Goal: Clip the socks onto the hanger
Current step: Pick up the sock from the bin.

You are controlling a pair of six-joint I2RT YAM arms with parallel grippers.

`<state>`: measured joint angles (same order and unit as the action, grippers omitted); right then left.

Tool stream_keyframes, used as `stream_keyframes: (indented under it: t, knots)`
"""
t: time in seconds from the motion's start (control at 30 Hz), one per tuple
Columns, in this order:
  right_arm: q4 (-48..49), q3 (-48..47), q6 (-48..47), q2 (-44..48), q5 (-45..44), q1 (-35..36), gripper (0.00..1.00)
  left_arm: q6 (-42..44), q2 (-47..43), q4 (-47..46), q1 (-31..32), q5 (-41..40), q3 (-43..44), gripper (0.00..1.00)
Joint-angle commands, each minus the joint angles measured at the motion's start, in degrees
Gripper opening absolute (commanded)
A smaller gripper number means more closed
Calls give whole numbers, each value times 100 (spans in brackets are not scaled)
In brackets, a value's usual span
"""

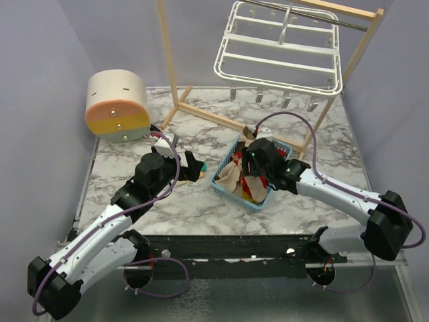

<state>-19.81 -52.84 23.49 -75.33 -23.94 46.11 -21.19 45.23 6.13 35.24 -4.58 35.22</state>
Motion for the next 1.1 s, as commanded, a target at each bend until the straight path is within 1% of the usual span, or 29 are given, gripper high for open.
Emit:
stream_keyframes:
  t: [0.0,0.17,0.33,0.6,0.67,0.73,0.8,0.83,0.97,1.07]
  knots:
    - [292,196,485,-52,223,-247,68,-34,-85,41,-26,-36,197,99]
    - [459,319,676,-211,731,-702,66,-34,-90,43,-26,-17,196,99]
    - [824,464,605,-166,1089,-758,59,-34,-89,37,-26,-17,187,99]
    - [899,451,613,-383,1334,-761,34,-34,-59,50,-27,-16,196,99]
    - [928,493,618,-334,1333,-761,27,-34,-75,55,-26,-25,187,99]
    - [1038,594,611,-100,1332,-761,17,-34,-75,55,-26,-32,187,99]
    - [1178,716,538,307,1401,-757,3,-34,-88,48,-26,-49,181,99]
    - [1290,786,455,625,1529,-761,1,-39,-94,34,-26,-66,172,99]
    - [1753,1131,-127,1675,2160,-761,0,-166,-186,-124,-26,44,125,99]
    - [1932,1306,-542,2345,2825,-761,1,-525,-325,-511,-26,421,-11,99]
